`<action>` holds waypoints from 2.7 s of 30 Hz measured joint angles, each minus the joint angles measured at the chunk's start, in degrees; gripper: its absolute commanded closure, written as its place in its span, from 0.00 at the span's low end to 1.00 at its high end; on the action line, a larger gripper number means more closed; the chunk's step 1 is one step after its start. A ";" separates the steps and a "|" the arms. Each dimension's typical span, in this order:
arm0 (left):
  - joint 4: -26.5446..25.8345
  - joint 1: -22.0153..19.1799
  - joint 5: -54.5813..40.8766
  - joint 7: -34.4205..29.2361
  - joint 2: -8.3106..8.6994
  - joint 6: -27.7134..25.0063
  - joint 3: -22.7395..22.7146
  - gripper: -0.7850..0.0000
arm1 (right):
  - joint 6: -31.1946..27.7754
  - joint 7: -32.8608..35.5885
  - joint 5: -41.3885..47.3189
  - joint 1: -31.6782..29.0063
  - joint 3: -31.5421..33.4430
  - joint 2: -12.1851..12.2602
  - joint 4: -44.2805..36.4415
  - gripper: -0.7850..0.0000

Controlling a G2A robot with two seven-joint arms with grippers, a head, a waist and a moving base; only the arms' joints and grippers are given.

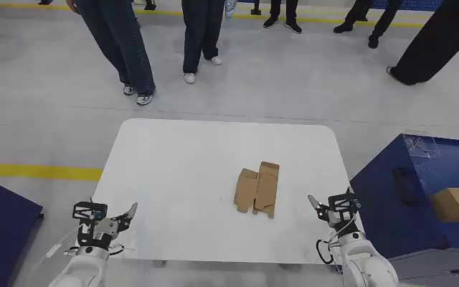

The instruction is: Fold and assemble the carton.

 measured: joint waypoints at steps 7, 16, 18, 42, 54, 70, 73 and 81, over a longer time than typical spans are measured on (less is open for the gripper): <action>-4.58 -3.42 -8.10 -5.98 -0.46 -2.51 1.84 0.00 | 0.00 0.00 0.00 0.00 0.00 0.00 0.00 0.00; -5.78 -20.41 -32.84 -34.42 -1.72 -5.48 12.55 0.00 | 0.00 0.00 0.00 0.00 0.00 0.00 0.00 0.00; -2.18 -26.29 -37.68 -41.06 -2.27 -5.16 16.53 0.00 | 0.00 0.00 0.00 0.00 0.00 0.00 0.00 0.00; 42.24 -62.23 -68.86 -59.80 -9.93 -4.91 39.42 0.00 | 0.00 0.00 0.00 0.00 0.00 0.00 0.00 0.00; 44.40 -60.16 -72.48 -50.87 -10.86 -18.33 39.99 0.14 | -0.70 5.26 4.99 1.20 -1.17 -0.44 0.62 0.00; 74.35 -71.82 -78.75 -51.32 -21.13 -28.69 53.30 0.35 | -0.03 8.39 7.02 1.25 -1.08 -0.58 -0.01 0.00; 78.21 -73.05 -77.51 -49.39 -22.78 -28.99 54.70 0.37 | -0.03 8.39 7.02 1.25 -1.08 -0.58 -0.01 0.00; 84.74 -74.84 -74.50 -45.85 -25.51 -29.44 56.48 0.42 | -0.03 8.39 7.02 1.25 -1.08 -0.58 -0.01 0.00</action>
